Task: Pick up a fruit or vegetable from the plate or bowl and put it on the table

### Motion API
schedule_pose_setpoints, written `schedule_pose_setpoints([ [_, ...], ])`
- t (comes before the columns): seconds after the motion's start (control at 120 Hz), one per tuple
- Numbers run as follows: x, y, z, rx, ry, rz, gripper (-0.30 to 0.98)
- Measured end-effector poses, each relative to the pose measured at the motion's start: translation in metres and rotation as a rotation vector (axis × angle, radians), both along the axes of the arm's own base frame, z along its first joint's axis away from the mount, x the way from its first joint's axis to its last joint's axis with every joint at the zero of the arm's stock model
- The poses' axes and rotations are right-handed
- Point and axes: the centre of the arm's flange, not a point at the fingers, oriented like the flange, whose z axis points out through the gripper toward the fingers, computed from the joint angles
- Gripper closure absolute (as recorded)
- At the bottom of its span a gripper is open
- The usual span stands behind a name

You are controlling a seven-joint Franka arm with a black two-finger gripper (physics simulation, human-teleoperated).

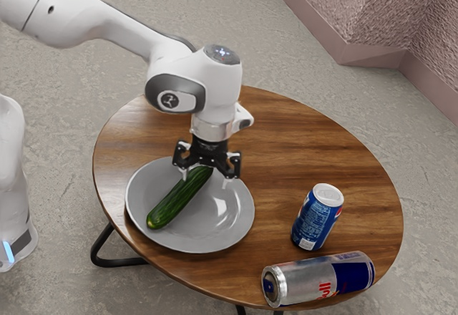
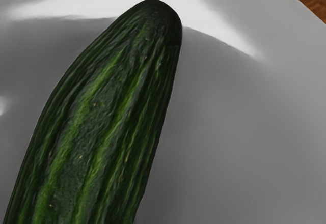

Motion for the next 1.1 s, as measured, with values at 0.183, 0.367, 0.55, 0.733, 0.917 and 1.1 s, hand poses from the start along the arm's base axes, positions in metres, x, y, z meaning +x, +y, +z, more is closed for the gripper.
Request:
schedule_pose_setpoints([
  [0.183,0.001,0.01,-0.002,-0.011,-0.025,-0.064,0.01],
  [0.367,-0.01,0.013,-0.021,-0.026,0.001,-0.114,0.02],
  [0.55,-0.012,0.013,-0.033,-0.042,0.014,-0.152,0.03],
  [0.733,-0.006,0.014,-0.045,-0.049,0.028,-0.184,0.08],
  [0.917,-0.004,0.014,-0.046,-0.048,0.02,-0.207,0.31],
  [1.1,0.003,0.012,-0.007,-0.009,-0.066,-0.216,0.51],
])
